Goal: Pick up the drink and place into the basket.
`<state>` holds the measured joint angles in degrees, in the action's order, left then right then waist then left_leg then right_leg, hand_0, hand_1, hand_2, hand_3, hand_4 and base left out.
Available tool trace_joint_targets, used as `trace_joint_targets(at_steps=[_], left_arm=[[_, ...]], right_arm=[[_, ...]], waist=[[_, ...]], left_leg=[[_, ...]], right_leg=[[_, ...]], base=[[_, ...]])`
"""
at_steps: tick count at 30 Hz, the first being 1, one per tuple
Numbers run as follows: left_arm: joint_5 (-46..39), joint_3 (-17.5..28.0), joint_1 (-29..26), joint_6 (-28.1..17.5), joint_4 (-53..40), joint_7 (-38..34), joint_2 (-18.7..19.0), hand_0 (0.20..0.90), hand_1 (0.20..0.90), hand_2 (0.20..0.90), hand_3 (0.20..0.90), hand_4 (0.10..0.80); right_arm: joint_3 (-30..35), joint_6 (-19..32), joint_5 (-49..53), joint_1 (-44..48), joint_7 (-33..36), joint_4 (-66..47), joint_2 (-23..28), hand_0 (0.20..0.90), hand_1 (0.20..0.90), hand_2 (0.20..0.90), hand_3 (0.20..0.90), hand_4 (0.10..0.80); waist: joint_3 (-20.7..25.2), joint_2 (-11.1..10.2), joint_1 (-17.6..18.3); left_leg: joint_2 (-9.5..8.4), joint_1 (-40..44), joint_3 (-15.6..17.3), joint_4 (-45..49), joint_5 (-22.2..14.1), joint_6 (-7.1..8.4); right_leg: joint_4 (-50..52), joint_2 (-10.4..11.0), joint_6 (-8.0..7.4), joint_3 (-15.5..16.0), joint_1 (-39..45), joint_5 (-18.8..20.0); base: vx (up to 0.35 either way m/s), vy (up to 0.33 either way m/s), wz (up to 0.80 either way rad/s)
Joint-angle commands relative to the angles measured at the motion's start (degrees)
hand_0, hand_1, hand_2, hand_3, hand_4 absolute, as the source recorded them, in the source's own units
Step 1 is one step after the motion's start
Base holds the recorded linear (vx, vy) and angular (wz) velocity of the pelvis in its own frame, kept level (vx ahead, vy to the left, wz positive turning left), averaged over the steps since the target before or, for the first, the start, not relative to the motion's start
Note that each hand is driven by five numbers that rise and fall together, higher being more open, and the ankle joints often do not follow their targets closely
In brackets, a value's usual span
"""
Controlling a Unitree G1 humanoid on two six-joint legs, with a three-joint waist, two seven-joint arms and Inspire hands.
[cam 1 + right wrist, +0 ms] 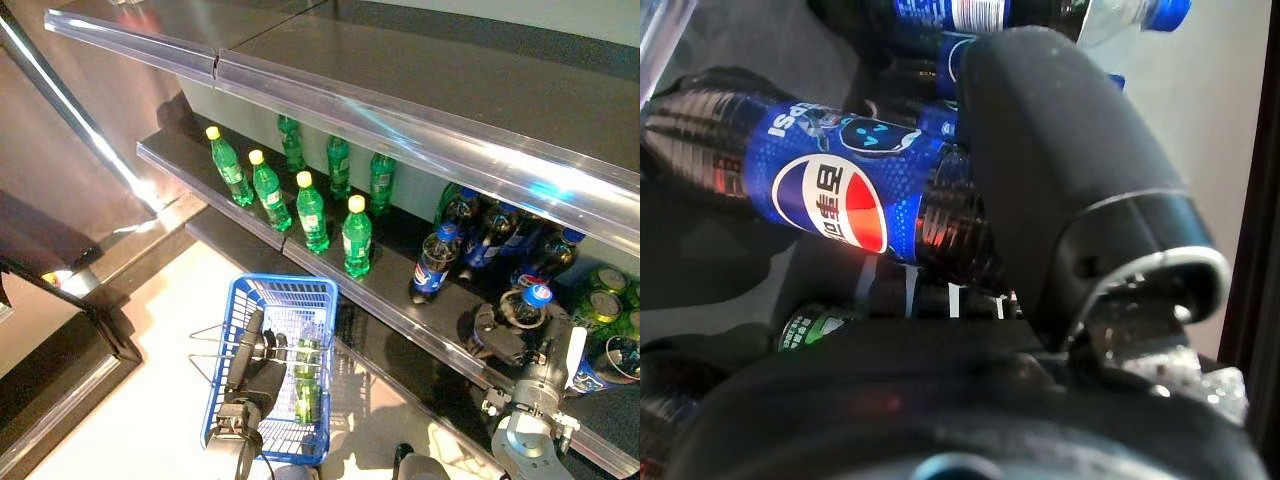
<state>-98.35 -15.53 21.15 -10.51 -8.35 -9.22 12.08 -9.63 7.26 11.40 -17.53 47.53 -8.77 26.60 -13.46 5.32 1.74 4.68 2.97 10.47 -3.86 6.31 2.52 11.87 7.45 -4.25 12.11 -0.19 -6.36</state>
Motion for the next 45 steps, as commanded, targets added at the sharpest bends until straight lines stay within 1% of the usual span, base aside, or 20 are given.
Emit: trace_joint_targets(at_steps=[1,6,8,9,14,15,16,18,24,28,35,40,45], left_arm=[[3.23,2.49,-3.5,-1.44,-18.25,12.53,2.75,0.3,0.3,0.3,0.2,0.1],[3.59,2.05,-3.82,-1.52,-18.12,12.35,2.71,0.3,0.3,0.3,0.2,0.1],[3.48,2.12,-4.01,-1.36,-18.43,12.14,2.88,0.3,0.3,0.3,0.2,0.1],[3.48,2.12,-4.01,-1.36,-18.43,12.14,2.88,0.3,0.3,0.3,0.2,0.1],[2.97,1.89,-4.76,-1.77,-19.06,11.3,3.76,0.3,0.3,0.3,0.2,0.1],[3.04,1.78,-5.03,-1.83,-19.01,11.11,3.81,0.3,0.3,0.3,0.2,0.1],[3.05,1.78,-5.03,-1.83,-19.01,11.11,3.81,0.3,0.3,0.3,0.2,0.1],[3.07,1.93,-5.06,-1.47,-19.29,10.67,3.94,0.3,0.3,0.3,0.2,0.1],[3.3,1.97,-4.36,-0.32,-20.17,10.1,3.95,0.3,0.3,0.3,0.2,0.1],[3.52,0.77,-4.73,-0.15,-20.44,9.18,3.87,0.3,0.3,0.3,0.2,0.1],[5.23,-1.74,-6.46,0.13,-20.05,7.2,2.48,0.3,0.3,0.3,0.2,0.1],[5.76,-3.25,-7.34,0.84,-19.53,6.32,1.82,0.3,0.3,0.3,0.2,0.1],[6.0,-5.93,-8.63,2.43,-18.46,6.32,1.04,0.3,0.3,0.3,0.2,0.1]], right_arm=[[-3.82,5.93,-0.26,1.76,-0.87,-1.8,-0.92,0.3,0.3,0.3,0.2,0.1],[-4.34,7.06,0.22,2.24,-1.97,-1.9,-0.92,0.3,0.3,0.3,0.2,0.1],[-4.46,9.55,1.1,2.79,-4.77,-4.0,-0.65,0.3,0.3,0.3,0.2,0.1],[-4.45,9.55,1.12,2.79,-4.78,-4.01,-0.64,0.3,0.3,0.3,0.2,0.1],[-5.33,13.49,1.21,5.25,-10.19,-10.33,0.24,0.3,0.3,0.3,0.2,0.1],[-5.59,14.8,2.12,5.72,-12.26,-12.07,0.43,0.3,0.3,0.3,0.2,0.1],[-5.58,14.8,2.14,5.72,-12.29,-12.07,0.43,0.3,0.3,0.3,0.2,0.1],[-5.92,16.5,2.62,5.84,-14.6,-14.22,0.45,0.3,0.3,0.3,0.2,0.1],[-7.41,19.44,5.41,5.97,-19.92,-18.53,0.29,0.3,0.3,0.3,0.2,0.1],[-9.85,20.46,4.71,7.85,-20.98,-20.49,-0.32,0.3,0.3,0.3,0.2,0.1],[-14.32,19.26,1.73,12.59,-19.81,-20.34,-2.55,0.3,0.3,0.3,0.2,0.1],[-16.85,18.85,-0.14,14.15,-17.91,-18.81,-3.5,0.3,0.3,0.3,0.2,0.1],[-19.61,19.33,1.18,16.8,-17.08,-15.03,-5.06,0.3,0.3,0.3,0.2,0.1]], waist=[[2.7,-3.89,-1.25],[2.54,-4.13,-1.48],[2.41,-4.23,-1.63],[2.39,-4.23,-1.62],[2.51,-4.42,-2.0],[2.64,-4.48,-2.08],[2.64,-4.48,-2.08],[2.79,-4.53,-2.25],[3.25,-4.61,-2.77],[3.24,-4.52,-3.17],[3.67,-4.39,-4.17],[3.59,-4.34,-4.78],[2.54,-3.99,-5.5]], left_leg=[[-1.11,0.68,1.85,7.3,-9.97,-0.8],[-1.12,0.45,1.65,7.62,-9.94,-0.8],[-1.07,0.41,1.5,7.81,-9.93,-0.74],[-1.07,0.42,1.49,7.81,-9.93,-0.74],[-1.01,0.43,1.25,8.15,-10.11,-0.66],[-0.96,0.28,1.24,8.39,-10.18,-0.6],[-0.96,0.27,1.24,8.41,-10.19,-0.6],[-0.98,0.21,1.1,8.55,-10.22,-0.6],[-1.12,0.59,0.8,8.44,-10.3,-0.52],[-1.19,0.84,0.51,8.47,-10.29,-0.45],[-1.32,1.05,-0.03,8.47,-10.2,-0.24],[-1.41,0.6,-0.5,9.31,-10.23,-0.15],[-1.78,-0.43,-1.35,10.62,-10.28,-0.18]], right_leg=[[-11.59,2.3,-4.58,-3.55,4.01,5.91],[-11.67,2.21,-4.54,-3.48,4.16,5.95],[-11.69,2.2,-4.47,-3.31,4.36,5.91],[-11.7,2.2,-4.47,-3.3,4.38,5.91],[-11.63,2.24,-4.41,-3.03,4.69,5.63],[-11.45,2.31,-4.42,-2.89,4.71,5.46],[-11.44,2.31,-4.42,-2.88,4.71,5.45],[-11.17,2.35,-4.46,-2.7,4.79,5.22],[-11.45,2.33,-4.46,-2.27,5.55,4.97],[-11.49,2.36,-4.32,-2.04,6.0,4.88],[-11.59,2.51,-4.17,-1.45,6.63,4.86],[-10.95,2.74,-4.07,-0.92,6.64,4.74],[-10.63,3.06,-3.92,-0.58,6.57,4.94]], base=[[0.0,0.0,0.0],[0.0,0.0,0.0],[0.0,0.0,0.0],[0.0,0.0,0.0],[0.0,0.0,0.0],[0.0,0.0,0.0],[0.0,0.0,0.0],[0.0,0.0,0.0],[0.0,0.0,0.0],[0.015,0.005,0.05],[0.02,0.007,0.09],[0.0,0.0,0.0],[0.003,0.002,0.01]])
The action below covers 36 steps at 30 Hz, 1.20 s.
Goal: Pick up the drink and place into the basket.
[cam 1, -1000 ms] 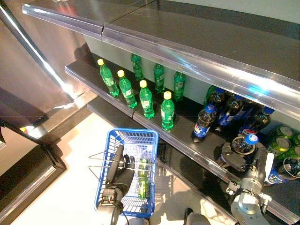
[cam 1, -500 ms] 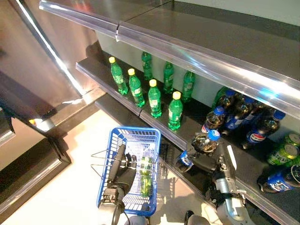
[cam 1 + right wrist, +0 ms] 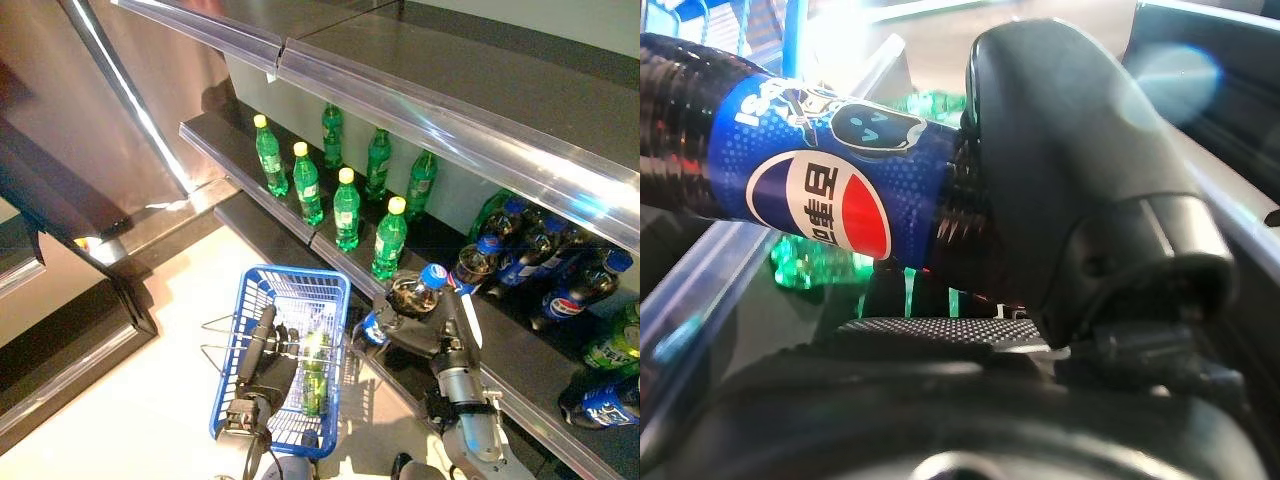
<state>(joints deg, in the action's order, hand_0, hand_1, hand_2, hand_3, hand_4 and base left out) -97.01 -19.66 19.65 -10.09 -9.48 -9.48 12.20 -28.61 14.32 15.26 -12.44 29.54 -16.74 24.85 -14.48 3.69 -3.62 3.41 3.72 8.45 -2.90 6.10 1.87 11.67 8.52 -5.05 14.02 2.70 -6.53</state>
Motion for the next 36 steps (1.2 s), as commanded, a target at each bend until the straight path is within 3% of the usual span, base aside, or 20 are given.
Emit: trace_joint_targets(at_steps=[1,11,23,36], left_arm=[[4.75,-2.43,-7.48,2.28,-17.02,6.74,0.67,0.3,0.3,0.3,0.2,0.1],[5.24,-7.03,-8.66,4.62,-14.66,7.15,-0.29,0.3,0.3,0.3,0.2,0.1],[6.41,-10.2,-9.72,5.52,-11.13,6.2,-0.59,0.3,0.3,0.3,0.2,0.1],[9.09,-12.68,-8.39,6.62,-7.08,7.06,-4.7,0.3,0.3,0.3,0.2,0.1]], right_arm=[[-1.2,12.3,-3.38,12.5,1.43,-6.2,-3.77,0.3,0.3,0.3,0.2,0.1],[-3.91,10.87,-7.02,18.79,6.11,-1.04,-7.07,0.3,0.3,0.3,0.2,0.1],[-2.84,9.55,-9.12,25.32,8.59,2.97,-8.1,0.3,0.3,0.3,0.2,0.1],[-7.15,7.49,-6.21,24.46,4.35,18.03,-12.48,0.3,0.3,0.3,0.2,0.1]], waist=[[3.31,-2.27,-0.33],[2.64,-1.9,-1.63],[2.55,-2.32,-2.97],[2.61,-1.86,-4.01]], left_leg=[[-0.6,-1.35,0.46,9.84,-10.07,0.48],[-1.31,-2.06,-0.89,10.67,-9.92,0.49],[-1.66,-2.26,-2.32,12.02,-9.97,0.64],[-2.09,-2.26,-3.47,13.97,-9.89,0.61]], right_leg=[[-10.41,2.06,-3.09,-2.37,3.67,5.18],[-10.67,2.69,-3.06,-1.5,4.12,5.73],[-10.57,3.02,-2.99,-0.36,5.22,6.07],[-9.81,3.85,-2.81,0.59,6.51,6.41]], base=[[0.0,0.0,0.0],[0.024,0.019,0.08],[0.04,0.0,0.07],[0.069,0.026,0.06]])
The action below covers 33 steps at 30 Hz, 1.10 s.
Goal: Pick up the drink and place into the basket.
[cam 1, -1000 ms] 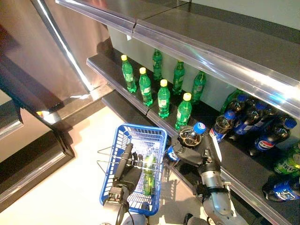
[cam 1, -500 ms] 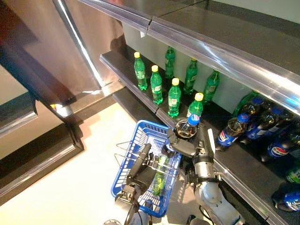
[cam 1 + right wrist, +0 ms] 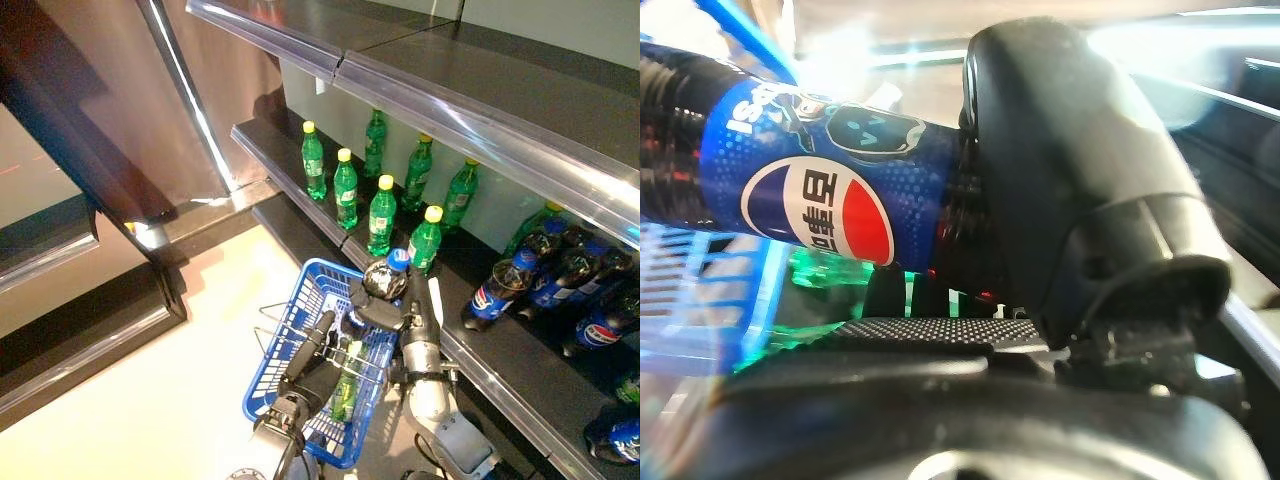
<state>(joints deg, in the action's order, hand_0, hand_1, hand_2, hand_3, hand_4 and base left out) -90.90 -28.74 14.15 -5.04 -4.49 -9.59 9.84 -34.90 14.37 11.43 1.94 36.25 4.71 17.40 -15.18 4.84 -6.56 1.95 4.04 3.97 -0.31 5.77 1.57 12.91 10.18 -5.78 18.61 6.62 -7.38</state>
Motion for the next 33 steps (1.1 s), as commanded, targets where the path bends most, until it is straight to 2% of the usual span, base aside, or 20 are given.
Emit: trace_joint_targets(at_steps=[1,16,29,30,33], left_arm=[[3.28,-3.63,-2.7,1.87,-11.65,7.39,-2.75,0.3,0.3,0.3,0.2,0.1],[6.18,-4.59,-1.02,3.32,-7.04,10.9,-6.11,0.3,0.3,0.3,0.2,0.1],[9.68,-5.75,0.12,3.85,-3.86,11.34,-9.28,0.3,0.3,0.3,0.2,0.1],[9.95,-5.83,0.13,3.93,-3.61,11.03,-9.55,0.3,0.3,0.3,0.2,0.1],[10.24,-5.76,-0.04,4.18,-2.73,11.17,-9.84,0.3,0.3,0.3,0.2,0.1]], right_arm=[[-1.22,7.19,-2.12,9.65,-2.67,-1.0,-5.21,0.3,0.3,0.3,0.2,0.1],[-2.19,7.43,2.38,5.95,-10.02,15.12,-7.4,0.3,0.3,0.3,0.2,0.1],[-1.54,0.11,10.84,5.6,-14.56,25.55,-10.29,0.3,0.3,0.3,0.2,0.1],[-1.07,-2.68,13.21,5.69,-16.2,27.96,-10.49,0.3,0.3,0.3,0.2,0.1],[-0.1,-5.98,19.43,5.94,-19.72,31.88,-10.93,0.3,0.3,0.3,0.2,0.1]], waist=[[3.3,-2.97,-1.24],[2.63,-2.79,-2.17],[1.91,-2.77,-2.97],[1.84,-2.77,-3.11],[1.66,-2.8,-3.4]], left_leg=[[-0.76,-2.53,0.91,11.35,-9.55,0.82],[-1.93,-3.36,-0.72,12.12,-9.02,0.18],[-2.16,-2.91,-1.43,13.04,-8.66,-0.01],[-2.24,-2.77,-1.54,13.0,-8.57,-0.09],[-2.27,-2.51,-1.73,12.95,-8.4,-0.12]], right_leg=[[-11.07,2.33,-2.13,-3.79,2.7,7.37],[-10.58,3.12,-2.2,-2.52,2.85,8.48],[-9.54,3.62,-1.81,-1.32,3.66,9.18],[-9.4,3.62,-1.76,-1.24,3.67,9.27],[-9.22,3.64,-1.77,-1.05,3.85,9.4]], base=[[0.047,0.037,0.02],[0.017,0.009,0.03],[0.044,0.007,0.05],[0.041,0.004,0.01],[0.051,-0.003,0.01]])
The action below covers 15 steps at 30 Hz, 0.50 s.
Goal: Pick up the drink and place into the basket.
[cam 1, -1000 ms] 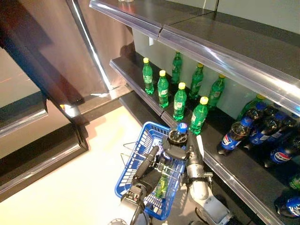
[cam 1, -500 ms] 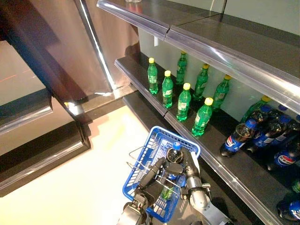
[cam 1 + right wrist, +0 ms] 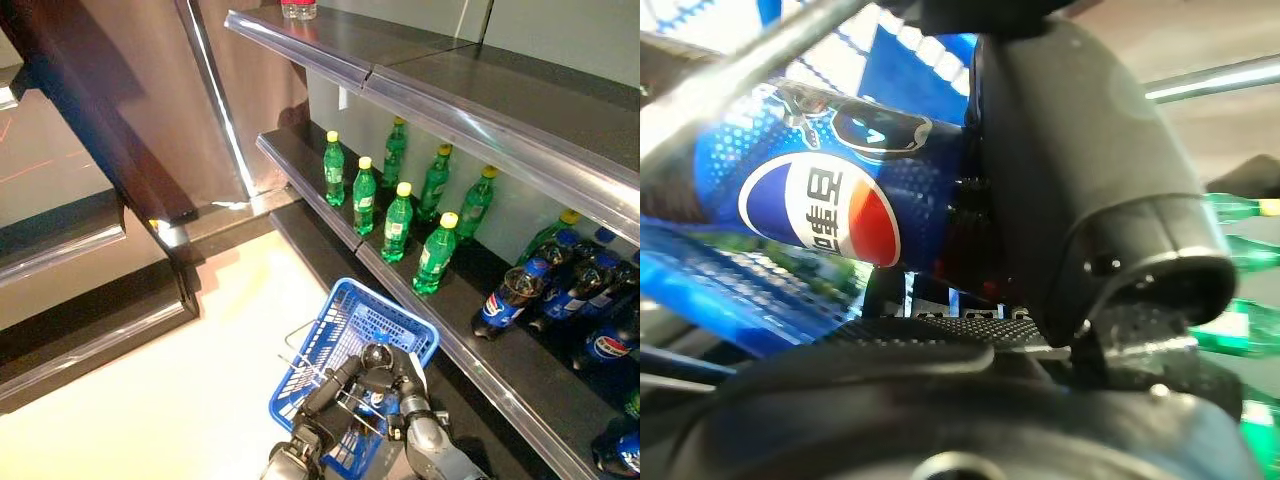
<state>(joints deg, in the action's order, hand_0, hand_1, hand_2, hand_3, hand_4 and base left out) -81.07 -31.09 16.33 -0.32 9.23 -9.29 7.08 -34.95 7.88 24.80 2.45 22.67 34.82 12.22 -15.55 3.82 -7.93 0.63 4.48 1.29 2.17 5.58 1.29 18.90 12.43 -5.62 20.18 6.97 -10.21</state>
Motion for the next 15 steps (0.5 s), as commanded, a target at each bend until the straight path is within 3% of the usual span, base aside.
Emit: trace_joint_targets(at_steps=[1,5,11,15], left_arm=[[0.56,-3.27,-2.25,-0.31,-16.26,10.79,-7.23,0.3,0.3,0.3,0.2,0.1],[1.12,-3.07,-2.46,0.56,-15.41,10.3,-7.69,0.3,0.3,0.3,0.2,0.1],[1.87,-2.99,-2.34,1.91,-13.48,10.12,-8.71,0.3,0.3,0.3,0.2,0.1],[2.07,-2.91,-2.27,2.41,-12.35,9.88,-9.21,0.3,0.3,0.3,0.2,0.1]], right_arm=[[0.61,-1.57,8.29,5.41,-7.54,3.39,-6.09,0.3,0.3,0.3,0.2,0.1],[1.87,-6.3,13.53,6.14,-13.29,8.91,-7.29,0.3,0.3,0.3,0.2,0.1],[3.04,-11.71,17.17,8.11,-15.56,16.01,-8.47,0.3,0.3,0.3,0.2,0.1],[3.85,-12.68,18.6,9.46,-14.83,18.79,-9.19,0.3,0.3,0.3,0.2,0.1]], waist=[[2.01,-1.79,-2.17],[1.84,-1.92,-2.81],[1.88,-2.03,-3.71],[1.94,-2.1,-4.09]], left_leg=[[-0.94,-2.84,0.91,10.43,-8.13,0.12],[-0.96,-2.19,0.67,10.27,-7.93,0.1],[-0.94,-1.07,0.27,10.6,-7.71,0.29],[-0.95,-0.4,0.11,10.77,-7.65,0.31]], right_leg=[[-15.19,1.39,-1.91,-2.54,3.6,12.28],[-15.01,1.31,-1.79,-2.18,4.11,12.45],[-14.56,1.32,-1.69,-1.4,5.31,12.65],[-14.27,1.24,-1.62,-1.3,5.94,12.68]], base=[[0.048,-0.01,0.0],[0.053,-0.015,0.03],[0.077,-0.002,0.09],[0.067,0.001,0.07]])
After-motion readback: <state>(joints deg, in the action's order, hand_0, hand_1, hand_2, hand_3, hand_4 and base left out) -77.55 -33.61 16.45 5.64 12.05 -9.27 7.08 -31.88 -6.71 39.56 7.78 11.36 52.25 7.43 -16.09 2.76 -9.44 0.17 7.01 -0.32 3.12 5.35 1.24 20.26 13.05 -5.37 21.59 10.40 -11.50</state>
